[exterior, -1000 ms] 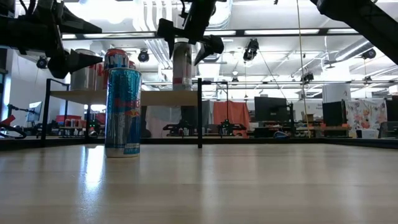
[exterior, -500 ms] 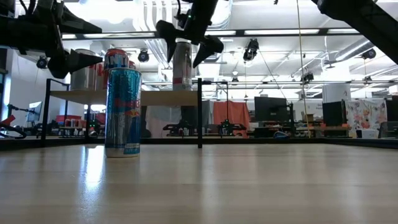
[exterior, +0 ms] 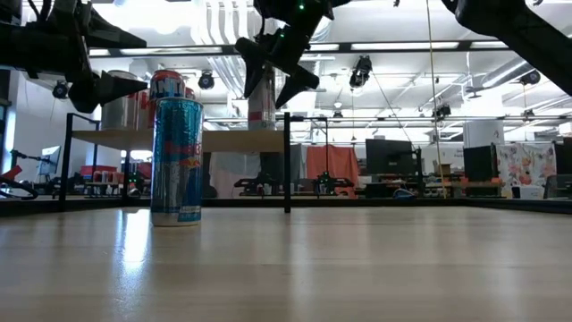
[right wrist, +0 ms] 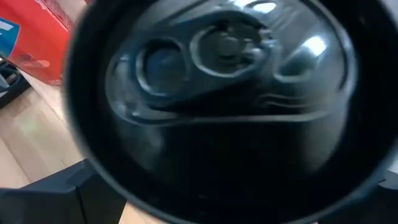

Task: Place canned beverage on shelf
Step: Put the right white pink soda can on the shelf

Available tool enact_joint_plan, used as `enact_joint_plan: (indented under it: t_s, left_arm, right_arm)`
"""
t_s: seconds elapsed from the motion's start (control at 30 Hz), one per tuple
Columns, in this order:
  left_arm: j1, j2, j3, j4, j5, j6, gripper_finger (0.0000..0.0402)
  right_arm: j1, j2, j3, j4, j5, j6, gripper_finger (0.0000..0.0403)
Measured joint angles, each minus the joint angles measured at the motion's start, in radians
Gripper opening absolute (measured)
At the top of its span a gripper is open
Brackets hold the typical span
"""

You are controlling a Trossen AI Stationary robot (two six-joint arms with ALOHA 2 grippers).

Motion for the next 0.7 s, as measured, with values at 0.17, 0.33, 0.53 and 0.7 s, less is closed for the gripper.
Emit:
enact_joint_plan:
  t_s: [0.17,0.33,0.53,0.7]
  left_arm:
    - [0.0,0.0,0.0,0.0,0.0,0.0,0.0398]
    - [0.0,0.0,0.0,0.0,0.0,0.0,0.0398]
    - [0.0,0.0,0.0,0.0,0.0,0.0,0.0398]
    - [0.0,0.0,0.0,0.0,0.0,0.0,0.0398]
  right_arm:
    - [-0.012,0.0,0.0,0.014,-0.045,-0.049,0.0382]
    - [-0.012,0.0,0.0,0.045,-0.059,-0.096,0.0382]
    - [-0.012,0.0,0.0,0.049,-0.077,-0.12,0.0381]
    - [-0.016,0.0,0.0,0.05,-0.085,-0.114,0.0359]
